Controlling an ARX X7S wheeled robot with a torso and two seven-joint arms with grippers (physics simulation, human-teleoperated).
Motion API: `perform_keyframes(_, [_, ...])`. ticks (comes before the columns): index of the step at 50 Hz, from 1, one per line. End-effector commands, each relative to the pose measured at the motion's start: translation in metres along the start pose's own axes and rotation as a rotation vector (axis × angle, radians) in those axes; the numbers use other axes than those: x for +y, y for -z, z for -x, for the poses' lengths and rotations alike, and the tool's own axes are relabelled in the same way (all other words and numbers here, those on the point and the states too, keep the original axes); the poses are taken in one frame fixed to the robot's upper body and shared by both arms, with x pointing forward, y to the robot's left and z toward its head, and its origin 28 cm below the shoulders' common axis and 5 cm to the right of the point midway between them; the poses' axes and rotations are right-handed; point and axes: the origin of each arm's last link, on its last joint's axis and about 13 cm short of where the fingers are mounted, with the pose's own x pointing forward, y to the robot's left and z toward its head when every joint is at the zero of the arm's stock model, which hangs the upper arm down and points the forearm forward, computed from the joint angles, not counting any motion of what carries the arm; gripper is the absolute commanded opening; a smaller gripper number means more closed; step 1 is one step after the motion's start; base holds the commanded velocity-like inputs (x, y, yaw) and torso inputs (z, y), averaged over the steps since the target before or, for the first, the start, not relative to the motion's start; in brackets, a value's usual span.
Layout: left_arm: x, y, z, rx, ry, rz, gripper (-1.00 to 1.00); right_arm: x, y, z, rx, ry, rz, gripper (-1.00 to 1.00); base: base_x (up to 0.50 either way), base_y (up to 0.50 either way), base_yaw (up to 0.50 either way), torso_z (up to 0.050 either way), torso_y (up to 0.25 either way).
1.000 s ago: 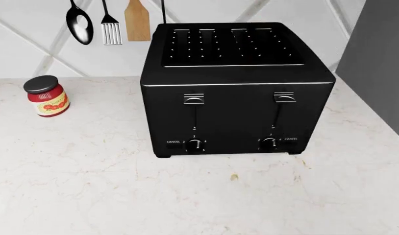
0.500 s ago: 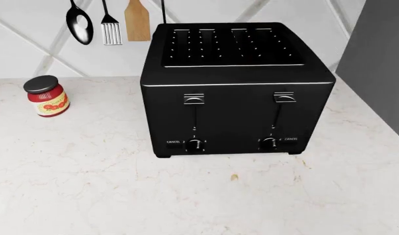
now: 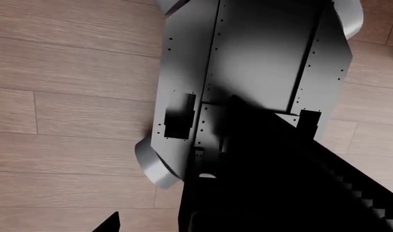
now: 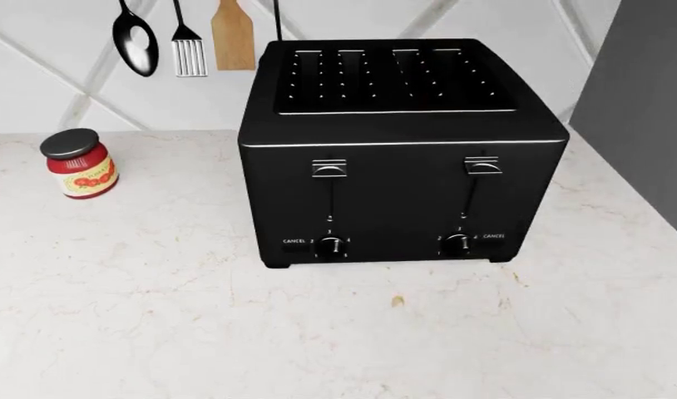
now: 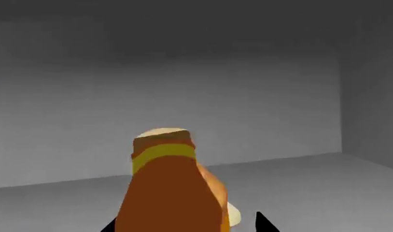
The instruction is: Pick the honey bottle and bar from the counter and place them in the cabinets closest to them.
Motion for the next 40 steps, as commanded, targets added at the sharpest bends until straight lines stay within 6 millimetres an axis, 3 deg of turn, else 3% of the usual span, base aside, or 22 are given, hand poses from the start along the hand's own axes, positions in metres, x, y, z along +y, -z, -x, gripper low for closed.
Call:
perform_keyframes(1, [0.000, 0.000, 0.000, -0.004, 0.001, 0.001, 1.00, 0.001, -0.008, -0.003, -0.126, -0.059, 0.043, 1.00, 0.00, 0.00, 0.00, 0.000, 0.000])
perform_keyframes(18, [0.000, 0.000, 0.000, -0.009, -0.004, -0.014, 1.00, 0.009, -0.044, 0.009, -0.407, -0.226, 0.114, 1.00, 0.00, 0.00, 0.00, 0.000, 0.000])
perform_keyframes(30, [0.000, 0.000, 0.000, -0.012, -0.007, -0.019, 1.00, 0.006, -0.065, 0.018, -0.623, -0.112, 0.265, 1.00, -0.01, 0.00, 0.00, 0.000, 0.000])
perform_keyframes(40, [0.000, 0.000, 0.000, -0.009, -0.017, -0.027, 1.00, 0.012, -0.067, 0.018, -0.678, -0.031, 0.394, 1.00, -0.49, 0.25, 0.00, 0.000, 0.000])
